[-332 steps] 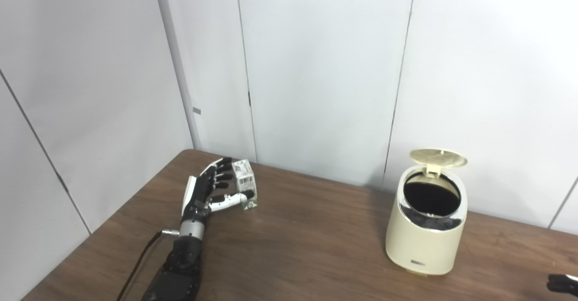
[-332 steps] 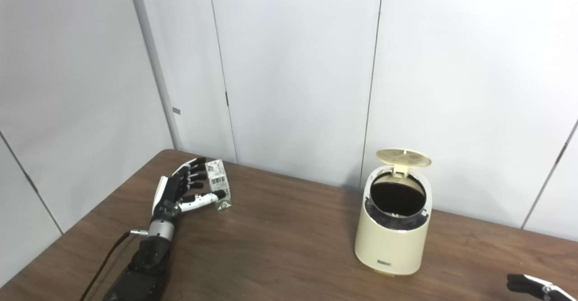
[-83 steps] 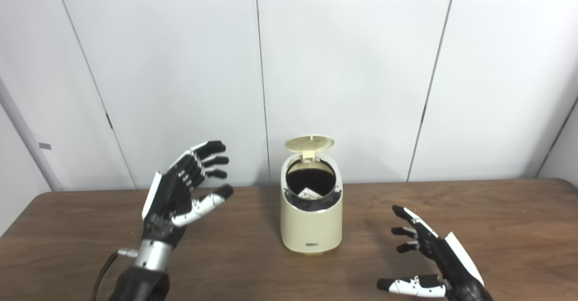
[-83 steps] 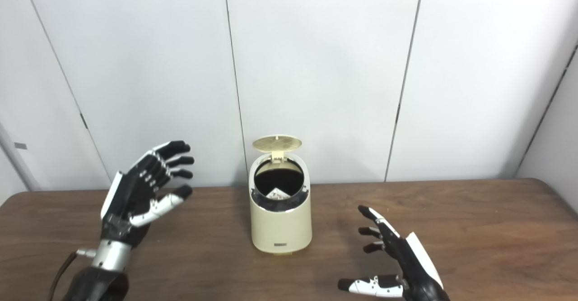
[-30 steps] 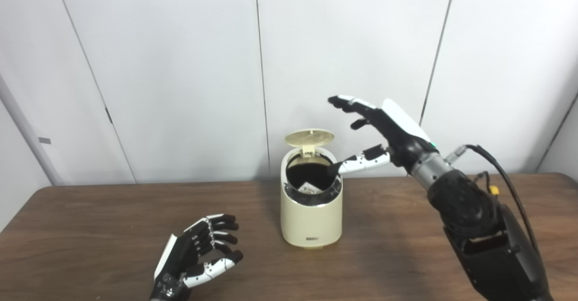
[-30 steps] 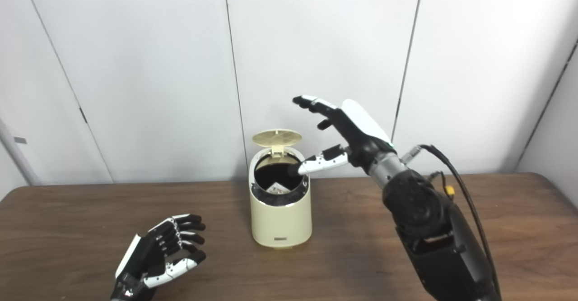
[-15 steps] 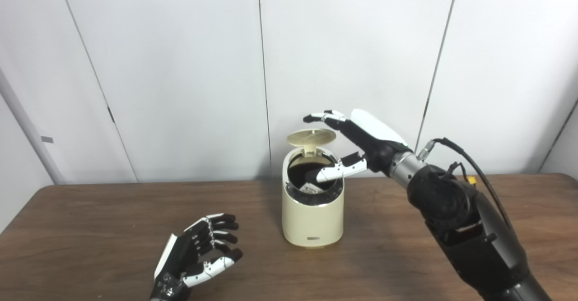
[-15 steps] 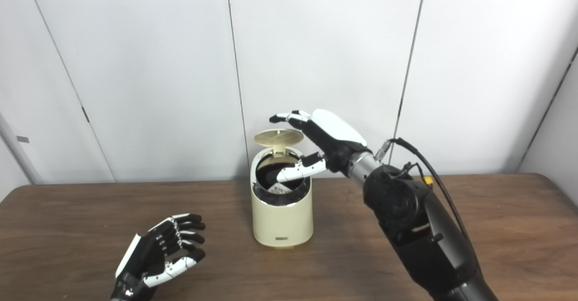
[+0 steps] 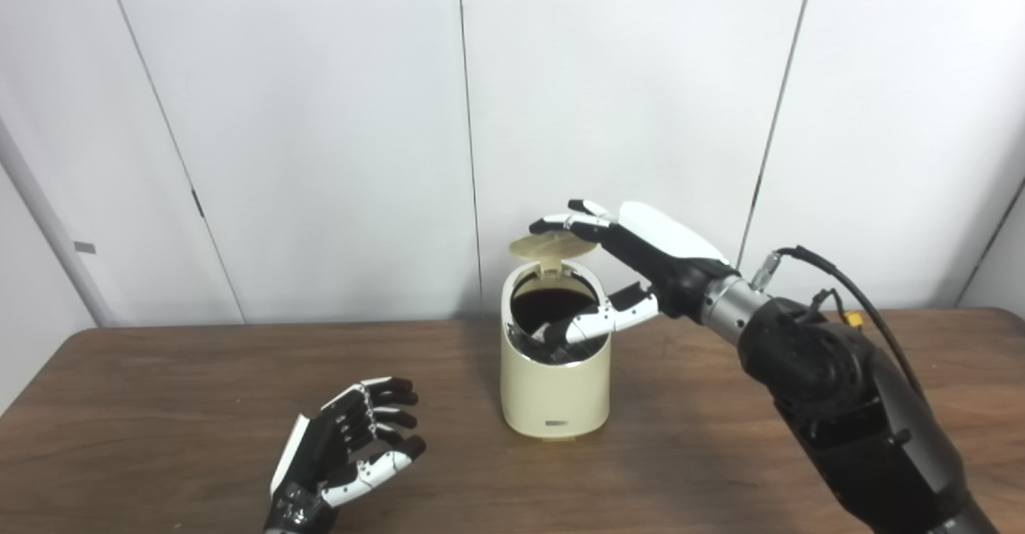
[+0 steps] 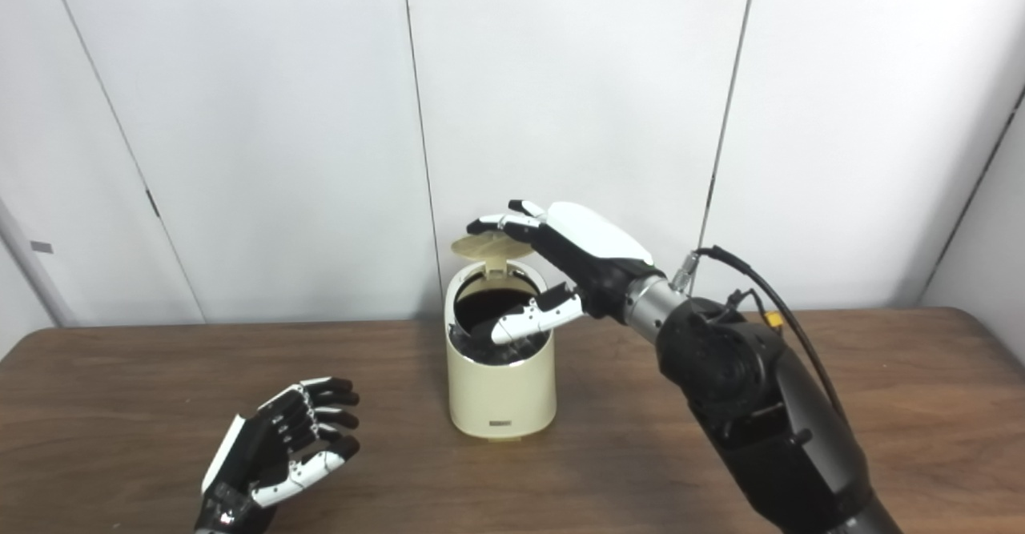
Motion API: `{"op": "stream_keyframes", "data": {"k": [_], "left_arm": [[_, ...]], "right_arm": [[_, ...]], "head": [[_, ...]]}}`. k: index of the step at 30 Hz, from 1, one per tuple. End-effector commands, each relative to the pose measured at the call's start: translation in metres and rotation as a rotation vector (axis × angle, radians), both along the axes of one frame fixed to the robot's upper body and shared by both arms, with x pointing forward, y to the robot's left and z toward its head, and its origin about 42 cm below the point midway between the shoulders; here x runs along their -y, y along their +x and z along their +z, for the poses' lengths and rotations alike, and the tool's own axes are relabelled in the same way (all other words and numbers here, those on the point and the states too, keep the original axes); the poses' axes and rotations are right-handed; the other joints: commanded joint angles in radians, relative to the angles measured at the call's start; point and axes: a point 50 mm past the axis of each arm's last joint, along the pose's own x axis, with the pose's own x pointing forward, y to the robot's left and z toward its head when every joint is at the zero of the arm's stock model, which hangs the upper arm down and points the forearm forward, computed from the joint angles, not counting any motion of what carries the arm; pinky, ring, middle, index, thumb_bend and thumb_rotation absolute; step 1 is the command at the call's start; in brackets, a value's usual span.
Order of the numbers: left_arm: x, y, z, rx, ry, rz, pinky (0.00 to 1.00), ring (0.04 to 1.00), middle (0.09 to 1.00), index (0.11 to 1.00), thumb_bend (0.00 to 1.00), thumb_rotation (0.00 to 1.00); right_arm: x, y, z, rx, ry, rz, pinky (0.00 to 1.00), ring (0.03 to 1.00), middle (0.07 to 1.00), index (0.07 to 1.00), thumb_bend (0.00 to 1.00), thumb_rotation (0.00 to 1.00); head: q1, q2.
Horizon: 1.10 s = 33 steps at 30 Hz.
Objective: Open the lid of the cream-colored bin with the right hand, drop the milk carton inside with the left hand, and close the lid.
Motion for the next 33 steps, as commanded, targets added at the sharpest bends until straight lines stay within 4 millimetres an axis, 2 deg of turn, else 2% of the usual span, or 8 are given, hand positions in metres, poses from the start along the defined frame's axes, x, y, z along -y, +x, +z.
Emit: {"op": "stream_keyframes", "data": {"k": [1, 7, 21, 27, 33], "left_arm": [[0.002, 0.004, 0.012, 0.049, 0.003, 0.001, 0.47, 0.596, 0.679, 0.703, 0.72, 0.18], [0.001, 0.004, 0.012, 0.046, 0.004, 0.0, 0.47, 0.596, 0.682, 0.707, 0.72, 0.19], [0.004, 0.002, 0.013, 0.027, 0.007, -0.001, 0.48, 0.607, 0.688, 0.707, 0.72, 0.18], [0.005, 0.002, 0.014, 0.027, -0.002, -0.007, 0.47, 0.605, 0.683, 0.706, 0.73, 0.19], [0.007, 0.001, 0.014, 0.022, -0.008, -0.004, 0.48, 0.606, 0.683, 0.704, 0.73, 0.19]], "right_arm": [[0.004, -0.006, 0.021, 0.07, -0.012, 0.003, 0.89, 1.0, 0.895, 0.864, 0.7, 0.53], [0.008, -0.014, 0.021, 0.067, -0.04, 0.008, 0.89, 1.0, 0.893, 0.866, 0.7, 0.55], [0.013, -0.016, 0.014, 0.074, -0.063, 0.003, 0.86, 0.989, 0.869, 0.851, 0.69, 0.49], [0.016, -0.016, 0.009, 0.073, -0.077, 0.008, 0.88, 0.979, 0.849, 0.84, 0.7, 0.48], [0.017, -0.018, 0.005, 0.038, -0.077, 0.017, 0.94, 0.997, 0.852, 0.844, 0.68, 0.45]], "head": [[0.0, 0.004], [0.001, 0.009], [0.003, 0.028], [0.005, 0.034], [0.008, 0.04]]}}
